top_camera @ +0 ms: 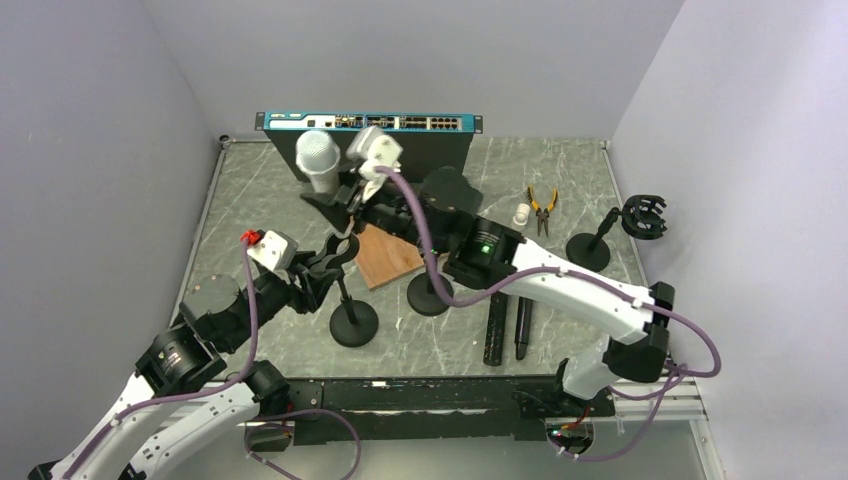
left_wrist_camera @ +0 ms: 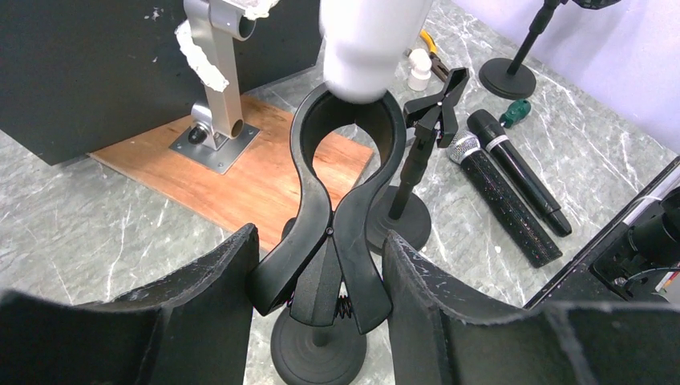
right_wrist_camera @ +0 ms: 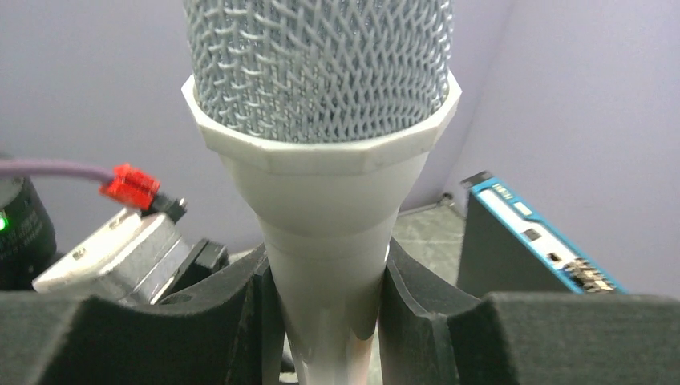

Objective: Remove the microphone from the stand

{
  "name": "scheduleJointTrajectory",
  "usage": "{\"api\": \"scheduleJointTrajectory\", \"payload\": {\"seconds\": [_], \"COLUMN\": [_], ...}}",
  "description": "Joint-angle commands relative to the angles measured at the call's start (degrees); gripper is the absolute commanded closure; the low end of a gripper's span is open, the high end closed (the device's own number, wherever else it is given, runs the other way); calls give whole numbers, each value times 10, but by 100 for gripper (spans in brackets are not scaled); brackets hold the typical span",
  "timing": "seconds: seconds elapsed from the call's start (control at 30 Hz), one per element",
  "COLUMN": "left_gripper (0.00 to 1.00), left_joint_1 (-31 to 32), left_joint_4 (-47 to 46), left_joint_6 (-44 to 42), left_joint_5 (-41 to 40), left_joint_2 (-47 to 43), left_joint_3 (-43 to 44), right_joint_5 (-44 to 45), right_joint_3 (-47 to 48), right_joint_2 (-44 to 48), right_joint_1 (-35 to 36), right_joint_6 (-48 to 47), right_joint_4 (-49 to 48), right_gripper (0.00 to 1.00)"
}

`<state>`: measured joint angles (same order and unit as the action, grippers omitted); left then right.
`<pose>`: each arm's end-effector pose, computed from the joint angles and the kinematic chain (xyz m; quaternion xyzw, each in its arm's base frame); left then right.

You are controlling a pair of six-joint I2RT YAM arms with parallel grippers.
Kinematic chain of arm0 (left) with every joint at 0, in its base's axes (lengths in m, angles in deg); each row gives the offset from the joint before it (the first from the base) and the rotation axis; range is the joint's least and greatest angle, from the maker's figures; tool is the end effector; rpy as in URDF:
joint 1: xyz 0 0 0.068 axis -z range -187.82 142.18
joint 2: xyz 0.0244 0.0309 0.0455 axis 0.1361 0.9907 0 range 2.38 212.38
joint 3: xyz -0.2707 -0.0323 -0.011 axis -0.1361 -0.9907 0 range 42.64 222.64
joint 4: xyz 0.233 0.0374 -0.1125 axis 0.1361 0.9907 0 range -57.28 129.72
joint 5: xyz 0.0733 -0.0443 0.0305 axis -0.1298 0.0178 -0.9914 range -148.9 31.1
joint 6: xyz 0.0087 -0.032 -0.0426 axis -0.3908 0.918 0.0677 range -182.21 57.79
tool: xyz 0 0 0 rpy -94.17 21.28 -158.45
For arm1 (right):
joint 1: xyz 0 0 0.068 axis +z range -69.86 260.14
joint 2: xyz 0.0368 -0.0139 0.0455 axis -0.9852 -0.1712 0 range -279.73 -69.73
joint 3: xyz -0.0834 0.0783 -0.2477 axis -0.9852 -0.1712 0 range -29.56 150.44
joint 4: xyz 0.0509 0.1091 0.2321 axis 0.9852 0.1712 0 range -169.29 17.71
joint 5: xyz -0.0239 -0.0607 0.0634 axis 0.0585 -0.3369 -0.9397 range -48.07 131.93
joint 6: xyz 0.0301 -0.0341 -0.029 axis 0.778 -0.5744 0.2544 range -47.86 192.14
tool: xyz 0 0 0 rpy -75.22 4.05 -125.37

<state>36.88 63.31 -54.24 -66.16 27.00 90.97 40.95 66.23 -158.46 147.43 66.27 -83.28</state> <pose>0.0662 -0.0592 0.3639 0.1953 0.7219 -0.2513 0.6145 0.1374 0.3300 0.4882 -0.3841 0.5066 0.3988 0.6609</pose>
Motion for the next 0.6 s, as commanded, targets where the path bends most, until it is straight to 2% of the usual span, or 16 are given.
{"api": "scheduleJointTrajectory", "payload": {"seconds": [0.0, 0.23, 0.37, 0.47, 0.57], "left_gripper": [100, 100, 100, 99, 72], "left_joint_1": [1, 1, 1, 1, 1], "left_joint_4": [35, 29, 42, 57, 63], "left_joint_6": [13, 13, 17, 25, 35], "left_joint_5": [22, 31, 30, 24, 31], "left_joint_2": [7, 8, 14, 17, 16], "left_joint_3": [-18, -22, -7, 4, 10], "right_joint_5": [105, 219, 343, 463, 506], "right_joint_3": [-16, -137, -211, -269, -313], "right_joint_2": [74, 194, 271, 326, 377], "right_joint_1": [-5, -6, -6, -11, -33], "right_joint_6": [-3, -6, 32, 116, 255], "right_joint_4": [-94, -80, 18, 135, 288], "right_gripper": [100, 100, 100, 100, 100]}}
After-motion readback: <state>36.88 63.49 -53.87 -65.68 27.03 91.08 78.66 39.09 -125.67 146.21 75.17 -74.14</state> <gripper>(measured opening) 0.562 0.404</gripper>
